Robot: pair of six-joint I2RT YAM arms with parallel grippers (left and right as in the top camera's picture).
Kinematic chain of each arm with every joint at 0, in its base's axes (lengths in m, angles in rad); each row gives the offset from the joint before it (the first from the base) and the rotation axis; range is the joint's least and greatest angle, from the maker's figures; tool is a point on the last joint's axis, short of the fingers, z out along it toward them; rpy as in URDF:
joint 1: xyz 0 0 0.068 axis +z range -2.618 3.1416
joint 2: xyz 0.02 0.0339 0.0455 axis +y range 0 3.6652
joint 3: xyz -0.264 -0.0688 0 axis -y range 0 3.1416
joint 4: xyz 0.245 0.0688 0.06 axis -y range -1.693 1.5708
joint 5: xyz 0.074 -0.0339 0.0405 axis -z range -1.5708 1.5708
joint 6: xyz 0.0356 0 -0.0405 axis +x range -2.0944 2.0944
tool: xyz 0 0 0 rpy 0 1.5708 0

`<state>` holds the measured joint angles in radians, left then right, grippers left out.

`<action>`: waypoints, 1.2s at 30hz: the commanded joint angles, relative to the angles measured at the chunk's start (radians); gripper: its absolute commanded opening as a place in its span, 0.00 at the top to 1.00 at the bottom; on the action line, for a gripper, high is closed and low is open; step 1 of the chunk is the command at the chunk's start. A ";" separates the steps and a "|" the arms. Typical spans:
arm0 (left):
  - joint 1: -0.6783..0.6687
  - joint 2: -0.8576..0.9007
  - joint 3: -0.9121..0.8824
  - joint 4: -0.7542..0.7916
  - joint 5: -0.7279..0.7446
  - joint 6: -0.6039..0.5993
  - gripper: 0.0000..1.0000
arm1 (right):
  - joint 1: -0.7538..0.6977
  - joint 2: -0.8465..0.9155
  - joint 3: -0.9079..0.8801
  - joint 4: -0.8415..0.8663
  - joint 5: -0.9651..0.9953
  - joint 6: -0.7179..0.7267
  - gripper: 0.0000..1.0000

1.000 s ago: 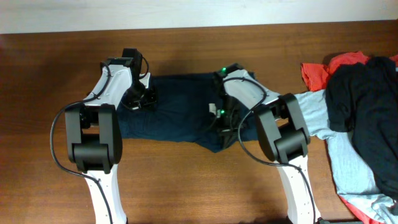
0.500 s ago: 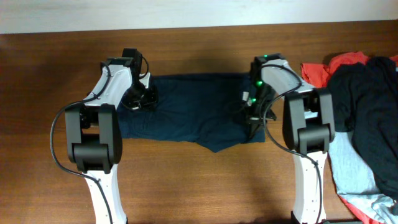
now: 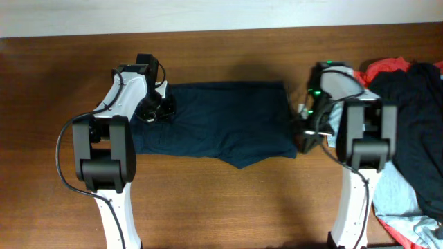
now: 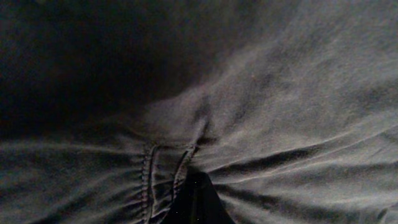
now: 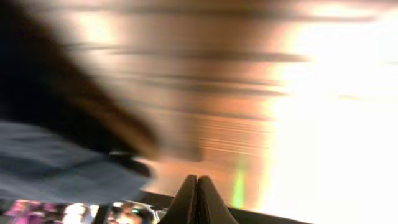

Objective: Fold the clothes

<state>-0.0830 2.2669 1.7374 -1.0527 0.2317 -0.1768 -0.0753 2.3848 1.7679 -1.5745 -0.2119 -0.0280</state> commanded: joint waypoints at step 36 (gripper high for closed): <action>0.200 0.031 0.599 -0.468 -0.035 0.230 0.01 | -0.014 -0.054 0.192 0.225 -0.147 -0.073 0.44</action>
<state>0.1169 2.2707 2.3348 -1.5150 0.1448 -0.0494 -0.0944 2.3615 1.9877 -1.3579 -0.3504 -0.1013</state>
